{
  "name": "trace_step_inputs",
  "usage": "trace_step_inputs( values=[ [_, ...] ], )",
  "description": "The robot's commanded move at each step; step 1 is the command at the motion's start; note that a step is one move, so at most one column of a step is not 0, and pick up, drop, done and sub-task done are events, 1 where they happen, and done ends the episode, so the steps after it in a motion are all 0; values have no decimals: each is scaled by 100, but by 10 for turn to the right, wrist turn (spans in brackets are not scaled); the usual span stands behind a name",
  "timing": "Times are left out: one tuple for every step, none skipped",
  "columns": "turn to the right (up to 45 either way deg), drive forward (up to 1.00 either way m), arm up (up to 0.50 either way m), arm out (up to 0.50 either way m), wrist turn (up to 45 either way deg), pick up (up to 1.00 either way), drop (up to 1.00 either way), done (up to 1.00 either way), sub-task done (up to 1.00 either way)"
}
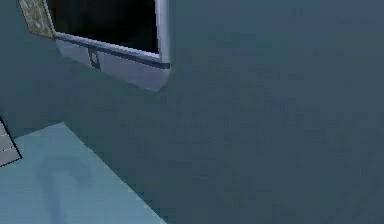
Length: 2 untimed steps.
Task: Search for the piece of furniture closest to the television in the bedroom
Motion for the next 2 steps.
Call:
trace_step_inputs(
  values=[
    [450,0,0,0,0,0,0,0,0],
    [450,0,0,0,0,0,0,0,0]
  ],
)
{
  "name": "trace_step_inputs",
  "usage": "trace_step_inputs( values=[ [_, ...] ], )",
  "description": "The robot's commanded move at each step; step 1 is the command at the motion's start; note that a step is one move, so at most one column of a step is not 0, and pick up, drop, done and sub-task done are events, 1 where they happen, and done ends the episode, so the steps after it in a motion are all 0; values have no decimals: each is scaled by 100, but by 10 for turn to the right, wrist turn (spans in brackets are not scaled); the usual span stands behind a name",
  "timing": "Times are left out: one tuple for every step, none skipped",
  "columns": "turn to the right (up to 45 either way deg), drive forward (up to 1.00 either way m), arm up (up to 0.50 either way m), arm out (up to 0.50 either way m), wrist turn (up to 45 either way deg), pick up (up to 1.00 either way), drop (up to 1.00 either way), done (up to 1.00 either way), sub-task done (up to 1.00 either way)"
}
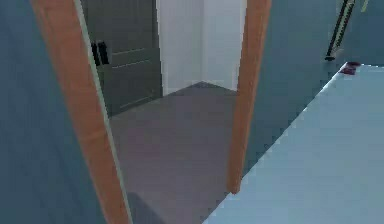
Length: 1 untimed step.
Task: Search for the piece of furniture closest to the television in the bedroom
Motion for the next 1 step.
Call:
trace_step_inputs(
  values=[
    [450,0,0,0,0,0,0,0,0]
  ],
)
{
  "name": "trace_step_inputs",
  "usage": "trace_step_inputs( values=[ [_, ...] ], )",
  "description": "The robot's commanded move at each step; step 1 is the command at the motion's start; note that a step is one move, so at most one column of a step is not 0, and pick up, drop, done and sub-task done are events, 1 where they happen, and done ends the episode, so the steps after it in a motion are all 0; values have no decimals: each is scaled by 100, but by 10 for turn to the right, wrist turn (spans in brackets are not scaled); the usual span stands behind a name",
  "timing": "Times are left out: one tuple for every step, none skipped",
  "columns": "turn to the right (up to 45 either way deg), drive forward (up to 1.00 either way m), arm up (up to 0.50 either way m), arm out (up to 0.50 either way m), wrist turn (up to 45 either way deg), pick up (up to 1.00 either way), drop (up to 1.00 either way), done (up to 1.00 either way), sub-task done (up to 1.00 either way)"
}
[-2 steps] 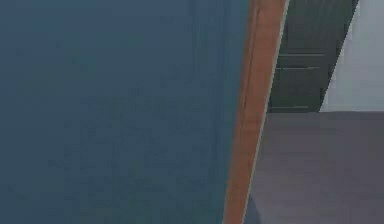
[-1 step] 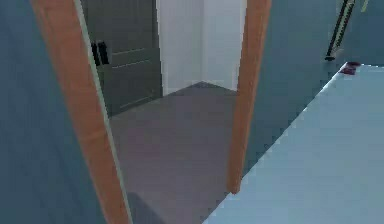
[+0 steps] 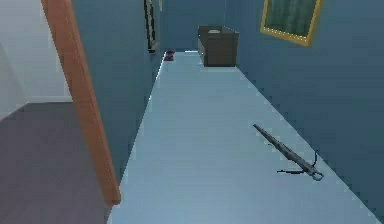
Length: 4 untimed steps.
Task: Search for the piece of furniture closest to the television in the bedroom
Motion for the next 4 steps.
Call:
trace_step_inputs(
  values=[
    [0,100,0,0,0,0,0,0,0],
    [0,100,0,0,0,0,0,0,0],
    [0,100,0,0,0,0,0,0,0],
    [0,100,0,0,0,0,0,0,0]
  ],
)
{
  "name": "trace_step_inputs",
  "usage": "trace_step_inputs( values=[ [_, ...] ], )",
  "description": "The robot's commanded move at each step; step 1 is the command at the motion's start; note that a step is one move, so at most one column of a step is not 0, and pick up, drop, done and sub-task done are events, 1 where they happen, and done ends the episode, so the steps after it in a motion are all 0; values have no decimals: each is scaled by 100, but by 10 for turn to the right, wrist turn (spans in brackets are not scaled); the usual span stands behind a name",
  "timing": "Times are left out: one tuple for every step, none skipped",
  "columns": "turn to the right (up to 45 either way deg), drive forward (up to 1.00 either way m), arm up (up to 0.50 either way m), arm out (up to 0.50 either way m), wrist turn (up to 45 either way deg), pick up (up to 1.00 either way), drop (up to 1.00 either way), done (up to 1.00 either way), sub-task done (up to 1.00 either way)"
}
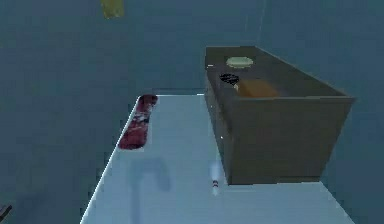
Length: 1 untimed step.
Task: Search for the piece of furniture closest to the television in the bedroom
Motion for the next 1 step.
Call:
trace_step_inputs(
  values=[
    [60,0,0,0,0,0,0,0,0]
  ],
)
